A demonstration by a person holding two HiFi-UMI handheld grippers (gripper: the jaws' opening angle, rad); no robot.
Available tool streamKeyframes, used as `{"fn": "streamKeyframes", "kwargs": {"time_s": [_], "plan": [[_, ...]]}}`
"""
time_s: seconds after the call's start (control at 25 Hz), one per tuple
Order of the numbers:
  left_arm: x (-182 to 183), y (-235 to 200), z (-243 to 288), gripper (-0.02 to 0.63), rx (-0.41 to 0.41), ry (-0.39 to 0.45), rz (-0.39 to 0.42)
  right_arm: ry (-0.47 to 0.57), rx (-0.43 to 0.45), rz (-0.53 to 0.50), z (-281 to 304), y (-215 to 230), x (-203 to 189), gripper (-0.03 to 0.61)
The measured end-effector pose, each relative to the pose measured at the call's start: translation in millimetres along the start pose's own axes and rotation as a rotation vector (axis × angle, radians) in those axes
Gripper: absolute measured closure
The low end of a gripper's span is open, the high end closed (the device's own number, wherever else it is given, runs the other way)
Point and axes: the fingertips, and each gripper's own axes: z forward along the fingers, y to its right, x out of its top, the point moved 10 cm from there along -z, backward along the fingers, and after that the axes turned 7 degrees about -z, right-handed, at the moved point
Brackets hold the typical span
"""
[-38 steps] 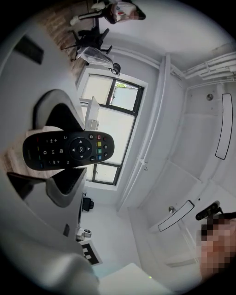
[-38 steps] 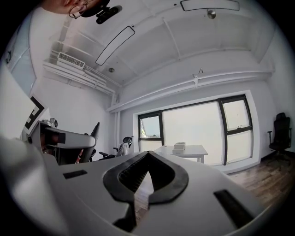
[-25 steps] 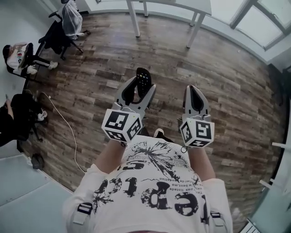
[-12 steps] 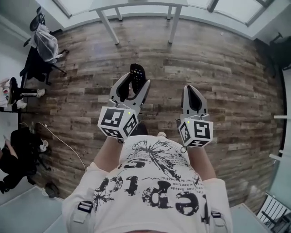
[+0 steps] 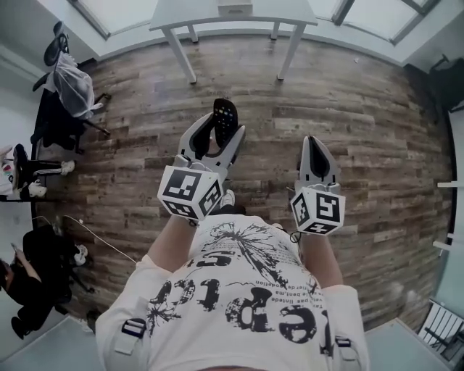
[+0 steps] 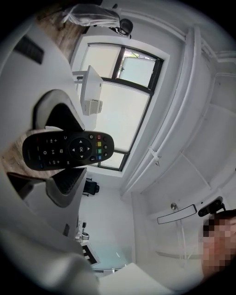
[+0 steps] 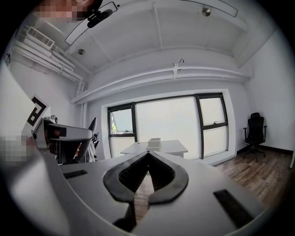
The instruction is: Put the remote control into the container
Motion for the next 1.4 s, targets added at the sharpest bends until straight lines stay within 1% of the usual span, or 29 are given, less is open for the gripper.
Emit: {"fn": "streamKeyframes", "kwargs": {"time_s": [0.16, 0.32, 0.48, 0.6, 0.72, 0.8, 1.04, 1.24, 1.4], "plan": [[20, -49, -11, 0.351, -0.006, 0.018, -0.026, -0.021, -0.013, 0.009, 34, -41, 3, 0.577], [33, -88, -16, 0.351, 0.008, 0.038, -0.044, -0.045, 0.016, 0.026, 61, -72, 8, 0.577], [31, -109, -10, 0.351, 0.035, 0.043, -0.086, -0.061, 0.034, 0.001, 87, -76, 11, 0.577], [31, -118, 3, 0.351, 0.049, 0.040, -0.093, -0.059, 0.051, -0.003, 108, -73, 11, 0.577], [30, -122, 15, 0.351, 0.072, 0.046, -0.097, -0.065, 0.085, -0.006, 125, -67, 8, 0.577], [34, -122, 31, 0.351, 0.095, 0.057, -0.097, -0.067, 0.116, -0.011, 144, -56, 10, 0.577], [48, -107, 100, 0.351, 0.182, 0.093, -0.078, -0.036, 0.216, -0.016, 213, 4, 24, 0.577], [50, -85, 146, 0.351, 0.247, 0.133, -0.078, -0.004, 0.286, -0.035, 253, 54, 33, 0.577], [52, -59, 184, 0.351, 0.271, 0.153, -0.074, -0.012, 0.325, -0.041, 277, 98, 35, 0.577]]}}
